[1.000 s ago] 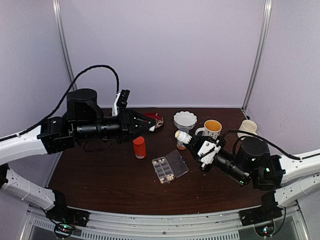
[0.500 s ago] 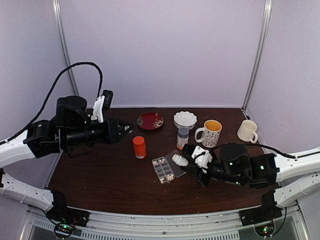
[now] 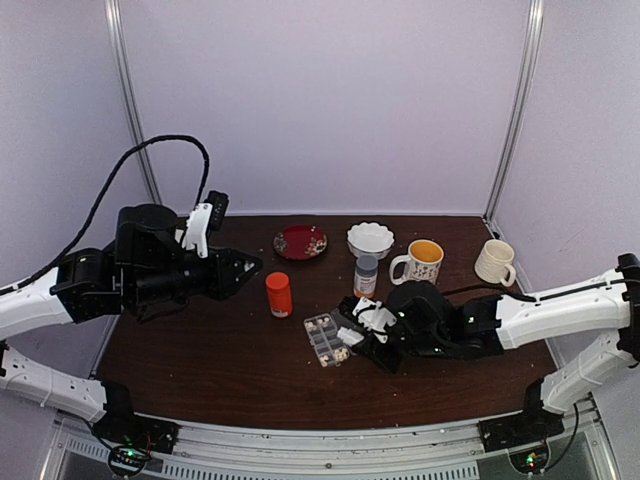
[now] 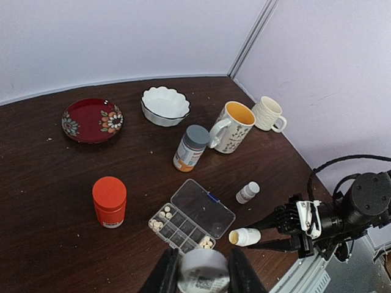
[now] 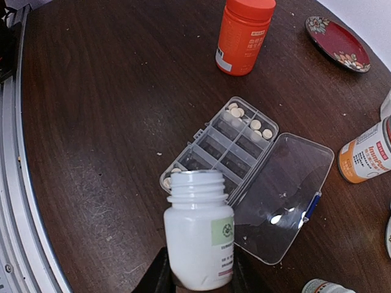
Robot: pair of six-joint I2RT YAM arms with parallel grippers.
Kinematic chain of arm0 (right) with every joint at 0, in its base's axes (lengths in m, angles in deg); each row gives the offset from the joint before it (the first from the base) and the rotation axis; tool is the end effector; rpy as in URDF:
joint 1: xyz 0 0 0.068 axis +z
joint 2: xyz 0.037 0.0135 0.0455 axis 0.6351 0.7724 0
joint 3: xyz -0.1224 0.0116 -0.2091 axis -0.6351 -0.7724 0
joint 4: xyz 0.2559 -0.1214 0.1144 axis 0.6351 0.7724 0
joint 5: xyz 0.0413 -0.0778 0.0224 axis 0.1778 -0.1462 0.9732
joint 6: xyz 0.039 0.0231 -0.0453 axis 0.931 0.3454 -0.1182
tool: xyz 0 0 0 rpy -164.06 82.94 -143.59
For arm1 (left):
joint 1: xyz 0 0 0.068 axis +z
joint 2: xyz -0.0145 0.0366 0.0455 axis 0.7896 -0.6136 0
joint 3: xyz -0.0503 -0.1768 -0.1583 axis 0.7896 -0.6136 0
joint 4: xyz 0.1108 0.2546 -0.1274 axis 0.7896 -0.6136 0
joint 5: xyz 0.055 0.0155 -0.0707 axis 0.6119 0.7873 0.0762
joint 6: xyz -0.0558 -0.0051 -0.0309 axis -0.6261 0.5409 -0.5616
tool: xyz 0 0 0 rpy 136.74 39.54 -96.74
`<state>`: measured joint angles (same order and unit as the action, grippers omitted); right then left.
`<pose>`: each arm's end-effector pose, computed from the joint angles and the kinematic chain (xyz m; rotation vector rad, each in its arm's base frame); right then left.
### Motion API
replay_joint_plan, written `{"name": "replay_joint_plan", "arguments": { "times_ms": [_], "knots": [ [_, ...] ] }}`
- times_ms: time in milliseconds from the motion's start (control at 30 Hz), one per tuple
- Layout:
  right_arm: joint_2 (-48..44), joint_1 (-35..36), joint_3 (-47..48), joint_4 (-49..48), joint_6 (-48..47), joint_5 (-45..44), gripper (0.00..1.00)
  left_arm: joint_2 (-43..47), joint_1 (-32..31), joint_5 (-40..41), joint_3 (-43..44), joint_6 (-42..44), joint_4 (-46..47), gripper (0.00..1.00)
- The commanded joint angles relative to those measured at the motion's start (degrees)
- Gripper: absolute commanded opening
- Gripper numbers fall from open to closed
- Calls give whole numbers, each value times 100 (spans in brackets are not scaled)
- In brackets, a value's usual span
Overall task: Sort the pills into containers
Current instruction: Pour the pill into the compartment of the pill container.
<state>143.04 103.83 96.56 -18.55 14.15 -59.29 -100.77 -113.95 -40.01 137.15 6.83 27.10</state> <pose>0.1473 0.3073 0.1399 -1.2438 2.0065 0.5726 0.1541 -0.2591 0.3216 0.2320 2.0352 -0.8698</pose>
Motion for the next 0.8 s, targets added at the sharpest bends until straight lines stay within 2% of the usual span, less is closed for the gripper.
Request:
{"name": "replay_joint_plan", "arguments": {
  "times_ms": [0,267,767],
  "knots": [
    [474,-236,564,355,139,502,0,191,45,82,-153,173,43,0],
    [1422,-551,1223,675,226,1001,0,342,47,189,-293,209,-41,0],
    [2273,-927,2032,1481,499,982,0,490,49,291,-447,241,-103,0]
  ]
}}
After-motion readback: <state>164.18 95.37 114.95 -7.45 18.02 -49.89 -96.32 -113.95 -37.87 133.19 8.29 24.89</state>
